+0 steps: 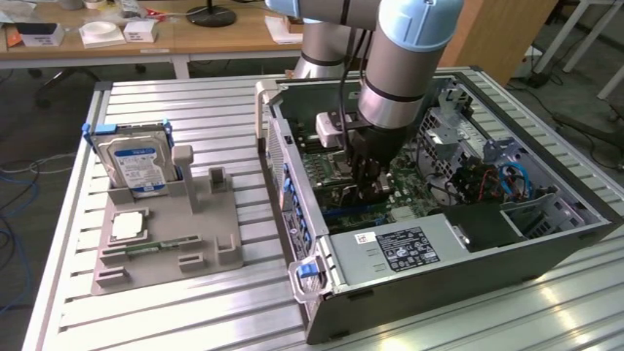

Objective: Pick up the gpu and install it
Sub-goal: 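Insert the gpu into the slot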

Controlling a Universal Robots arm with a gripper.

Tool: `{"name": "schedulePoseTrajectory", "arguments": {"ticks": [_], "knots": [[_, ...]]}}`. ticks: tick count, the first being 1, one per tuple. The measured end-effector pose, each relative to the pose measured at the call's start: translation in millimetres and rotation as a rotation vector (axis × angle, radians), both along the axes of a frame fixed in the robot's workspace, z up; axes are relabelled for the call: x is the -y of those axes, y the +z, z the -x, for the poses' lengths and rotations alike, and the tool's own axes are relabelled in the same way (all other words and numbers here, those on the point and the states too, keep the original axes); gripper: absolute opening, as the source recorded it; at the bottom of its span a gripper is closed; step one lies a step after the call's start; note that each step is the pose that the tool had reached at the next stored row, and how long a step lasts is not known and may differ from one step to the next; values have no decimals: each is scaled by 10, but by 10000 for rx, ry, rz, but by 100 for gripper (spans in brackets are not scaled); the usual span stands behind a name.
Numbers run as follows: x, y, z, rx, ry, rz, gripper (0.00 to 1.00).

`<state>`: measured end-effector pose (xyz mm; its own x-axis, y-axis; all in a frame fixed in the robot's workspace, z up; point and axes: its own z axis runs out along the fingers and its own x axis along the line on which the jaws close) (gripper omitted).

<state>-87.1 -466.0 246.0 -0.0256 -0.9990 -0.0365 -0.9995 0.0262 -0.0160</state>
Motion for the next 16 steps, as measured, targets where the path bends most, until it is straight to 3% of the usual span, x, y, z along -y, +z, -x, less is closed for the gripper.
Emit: {"name": "schedulePoseTrajectory", "arguments": {"ticks": [16], "knots": [[25, -1, -6, 1, -153, 0, 27]]}}
